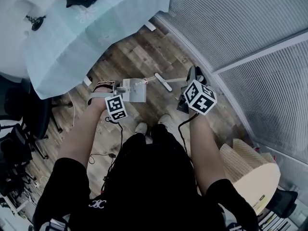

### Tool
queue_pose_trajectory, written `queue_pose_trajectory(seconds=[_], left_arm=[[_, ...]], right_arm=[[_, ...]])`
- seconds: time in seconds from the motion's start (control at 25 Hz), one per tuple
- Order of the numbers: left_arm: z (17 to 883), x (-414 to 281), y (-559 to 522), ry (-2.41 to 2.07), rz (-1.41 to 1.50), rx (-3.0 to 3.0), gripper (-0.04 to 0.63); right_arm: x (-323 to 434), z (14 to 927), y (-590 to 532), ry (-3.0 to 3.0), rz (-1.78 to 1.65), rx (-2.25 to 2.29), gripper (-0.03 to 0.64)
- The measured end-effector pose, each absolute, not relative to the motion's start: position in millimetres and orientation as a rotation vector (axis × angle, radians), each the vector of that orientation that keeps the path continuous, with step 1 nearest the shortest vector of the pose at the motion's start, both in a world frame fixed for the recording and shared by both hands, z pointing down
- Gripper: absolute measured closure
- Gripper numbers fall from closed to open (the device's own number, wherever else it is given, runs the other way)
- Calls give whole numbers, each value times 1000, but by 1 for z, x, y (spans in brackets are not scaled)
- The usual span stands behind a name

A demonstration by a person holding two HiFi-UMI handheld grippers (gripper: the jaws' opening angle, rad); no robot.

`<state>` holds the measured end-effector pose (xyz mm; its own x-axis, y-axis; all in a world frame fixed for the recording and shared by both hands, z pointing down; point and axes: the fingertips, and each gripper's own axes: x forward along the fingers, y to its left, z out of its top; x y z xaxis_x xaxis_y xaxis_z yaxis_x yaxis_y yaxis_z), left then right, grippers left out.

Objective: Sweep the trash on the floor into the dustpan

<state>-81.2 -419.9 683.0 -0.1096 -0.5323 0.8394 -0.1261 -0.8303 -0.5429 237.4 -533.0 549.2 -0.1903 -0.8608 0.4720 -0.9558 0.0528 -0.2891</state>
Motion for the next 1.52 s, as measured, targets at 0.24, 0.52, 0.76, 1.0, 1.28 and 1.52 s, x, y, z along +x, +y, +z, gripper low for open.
queue_pose_trajectory(seconds=[0.24,0.52,0.76,1.0,1.28,1.52], left_arm=[[683,-81,-426,747,-2006,-1855,595],[684,-82,-427,753,-1983,-1851,595],[682,-93,-423,762,-1972,-1861,595],[674,-118,-416,853,-2046,-1943,595],[644,-141,-416,1203,-2071,-2103,595],[613,-118,-413,1306,-1978,-2190,595]], right_arm=[[193,561,-517,-2228,977,1713,541],[222,554,-509,-2166,1010,1822,538],[256,520,-465,-2132,1001,1920,543],[300,492,-411,-2100,989,1993,549],[334,500,-353,-1964,917,2102,554],[372,478,-317,-1812,799,2244,557]])
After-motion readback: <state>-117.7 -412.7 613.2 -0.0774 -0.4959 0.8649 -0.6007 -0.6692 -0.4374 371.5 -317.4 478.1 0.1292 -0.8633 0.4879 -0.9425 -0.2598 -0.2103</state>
